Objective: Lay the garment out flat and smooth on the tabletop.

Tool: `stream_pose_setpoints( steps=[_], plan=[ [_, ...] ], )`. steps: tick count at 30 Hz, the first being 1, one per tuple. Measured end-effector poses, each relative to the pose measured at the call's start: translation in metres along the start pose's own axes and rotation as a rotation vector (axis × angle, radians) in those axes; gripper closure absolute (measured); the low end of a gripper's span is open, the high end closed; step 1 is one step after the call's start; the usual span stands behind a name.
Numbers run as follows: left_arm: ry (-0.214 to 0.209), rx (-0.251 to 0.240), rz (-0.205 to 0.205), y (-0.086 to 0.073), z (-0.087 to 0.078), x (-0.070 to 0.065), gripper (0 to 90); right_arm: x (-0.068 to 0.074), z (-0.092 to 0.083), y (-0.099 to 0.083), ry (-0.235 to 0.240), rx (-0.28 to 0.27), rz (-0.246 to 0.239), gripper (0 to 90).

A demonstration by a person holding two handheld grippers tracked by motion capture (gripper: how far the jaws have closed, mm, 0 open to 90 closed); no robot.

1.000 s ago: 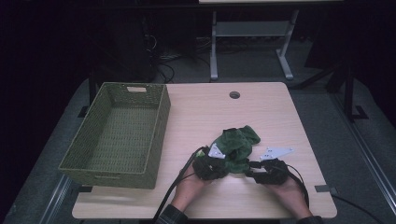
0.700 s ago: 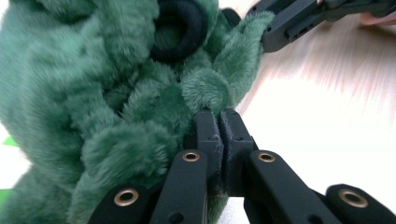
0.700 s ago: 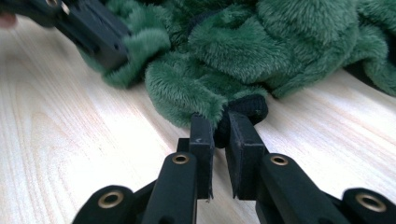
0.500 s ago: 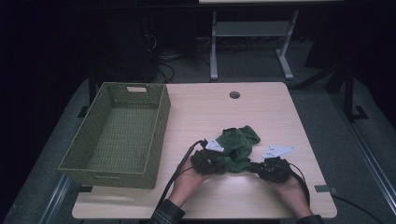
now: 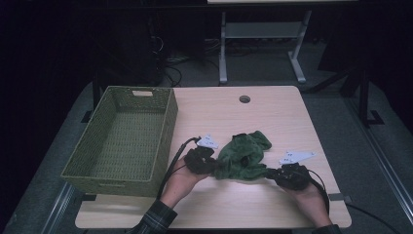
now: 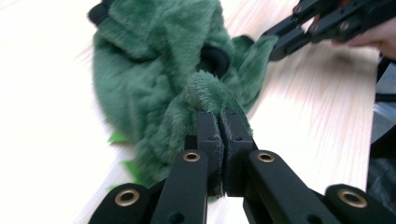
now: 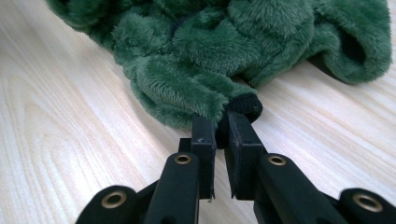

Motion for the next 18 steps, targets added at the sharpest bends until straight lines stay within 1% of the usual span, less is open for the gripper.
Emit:
stream_pose_setpoints(
  steps=[1,2,3,7,8,10,12,13,14,15,16,18],
  plan=[
    [0.001,0.002,0.002,-0.002,-0.003,0.002,88.1,-0.001,0.000,0.000,-0.004,-0.004,0.001,82.3],
    [0.002,0.003,0.005,-0.004,-0.005,0.005,88.1,-0.001,-0.002,-0.002,-0.009,0.004,0.005,82.3],
    [0.005,-0.002,-0.004,-0.006,-0.008,0.008,88.1,-0.003,-0.003,-0.002,-0.014,0.001,0.001,82.3],
    [0.010,-0.022,-0.028,-0.014,-0.016,0.017,88.3,-0.008,-0.009,-0.008,-0.034,-0.001,0.013,82.4],
    [0.008,-0.018,-0.028,-0.017,-0.017,0.019,88.3,-0.009,-0.011,-0.009,-0.036,-0.002,0.016,82.4],
    [0.008,-0.013,-0.032,-0.021,-0.017,0.020,88.3,-0.010,-0.015,-0.013,-0.040,0.001,0.041,82.4],
    [0.000,-0.009,-0.042,-0.026,-0.016,0.019,88.4,-0.010,-0.019,-0.015,-0.047,-0.002,0.052,82.4],
    [0.000,-0.004,-0.040,-0.028,-0.016,0.019,88.4,-0.010,-0.022,-0.018,-0.050,0.000,0.056,82.4],
    [-0.001,-0.004,-0.043,-0.030,-0.016,0.019,88.4,-0.010,-0.024,-0.020,-0.056,0.002,0.047,82.4],
    [0.001,0.006,-0.039,-0.033,-0.016,0.020,88.5,-0.009,-0.026,-0.022,-0.064,0.007,0.049,82.4],
    [0.003,0.010,-0.044,-0.035,-0.015,0.020,88.4,-0.009,-0.029,-0.025,-0.074,0.015,0.043,82.4],
    [0.004,0.021,-0.053,-0.041,-0.014,0.021,88.4,-0.009,-0.033,-0.031,-0.079,0.028,0.052,82.4]
  ],
)
Point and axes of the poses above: each handheld gripper's, and its own axes: z roughly forward along the jaws, y roughly out of its top, x roughly to its left, the point moved 9 cm from there along z, roughly forward along the jaws, and after that the axes turned 7 degrees about -z, right-handed, at the moved point
